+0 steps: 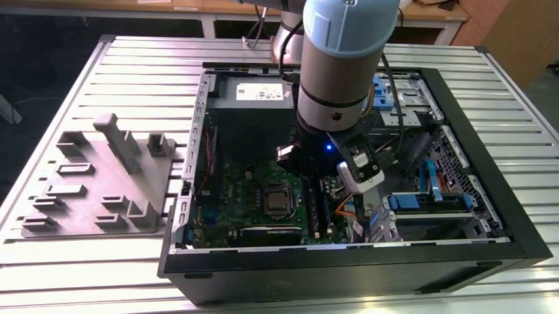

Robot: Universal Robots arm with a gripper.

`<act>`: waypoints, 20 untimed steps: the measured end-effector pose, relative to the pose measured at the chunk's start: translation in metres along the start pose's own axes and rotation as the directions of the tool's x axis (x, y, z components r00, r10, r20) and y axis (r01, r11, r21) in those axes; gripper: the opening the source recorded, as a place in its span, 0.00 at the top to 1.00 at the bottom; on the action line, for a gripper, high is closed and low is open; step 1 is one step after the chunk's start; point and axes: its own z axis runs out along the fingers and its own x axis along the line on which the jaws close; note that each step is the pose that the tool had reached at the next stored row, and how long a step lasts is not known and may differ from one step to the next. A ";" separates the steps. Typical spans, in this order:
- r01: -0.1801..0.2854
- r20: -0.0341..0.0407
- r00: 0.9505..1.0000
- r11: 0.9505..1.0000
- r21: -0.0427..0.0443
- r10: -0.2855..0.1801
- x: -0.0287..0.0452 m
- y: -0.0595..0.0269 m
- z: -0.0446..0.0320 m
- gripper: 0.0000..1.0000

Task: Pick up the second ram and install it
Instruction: 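Press down the second ram until it locks into place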

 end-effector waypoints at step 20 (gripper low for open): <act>-0.004 -0.002 1.000 0.999 -0.053 0.004 0.0008 0.0120 0.0033 0.93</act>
